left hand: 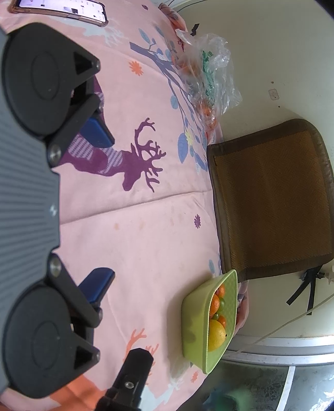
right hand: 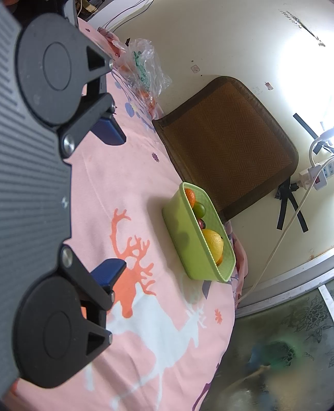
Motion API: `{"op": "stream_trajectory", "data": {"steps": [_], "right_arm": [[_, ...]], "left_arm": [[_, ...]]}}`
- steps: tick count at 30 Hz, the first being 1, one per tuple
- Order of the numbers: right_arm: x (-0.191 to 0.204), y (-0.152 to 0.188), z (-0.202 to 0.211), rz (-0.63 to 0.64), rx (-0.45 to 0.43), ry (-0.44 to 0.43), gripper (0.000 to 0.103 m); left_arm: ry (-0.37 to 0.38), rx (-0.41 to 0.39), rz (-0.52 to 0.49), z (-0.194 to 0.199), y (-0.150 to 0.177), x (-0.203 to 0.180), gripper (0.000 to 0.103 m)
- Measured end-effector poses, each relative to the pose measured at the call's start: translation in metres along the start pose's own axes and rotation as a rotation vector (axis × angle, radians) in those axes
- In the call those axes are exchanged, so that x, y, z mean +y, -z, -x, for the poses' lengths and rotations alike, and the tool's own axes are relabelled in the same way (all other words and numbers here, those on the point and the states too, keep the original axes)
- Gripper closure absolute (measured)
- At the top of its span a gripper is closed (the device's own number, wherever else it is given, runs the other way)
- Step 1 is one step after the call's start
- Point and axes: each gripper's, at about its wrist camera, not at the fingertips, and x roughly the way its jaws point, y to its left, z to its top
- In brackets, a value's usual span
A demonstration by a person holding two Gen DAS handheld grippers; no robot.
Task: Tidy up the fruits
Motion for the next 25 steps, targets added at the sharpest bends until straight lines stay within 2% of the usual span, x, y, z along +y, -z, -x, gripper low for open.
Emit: {"op": "stream_trajectory", "data": {"steps": [18,25], "right_arm": [[0.0007,0.001,-0.0022,0.006,0.012,0.001,0.006],[0.0012,0.0014,-0.0025,0.008,0.012,0.001,0.006]], "left_arm": [[-0.013,0.011,0.002,-0.0029,0.0003,0.0003,0.0],[0.026,-0.005,-0.013,-0.0003,0.0005,-0.0014,0.0]]}}
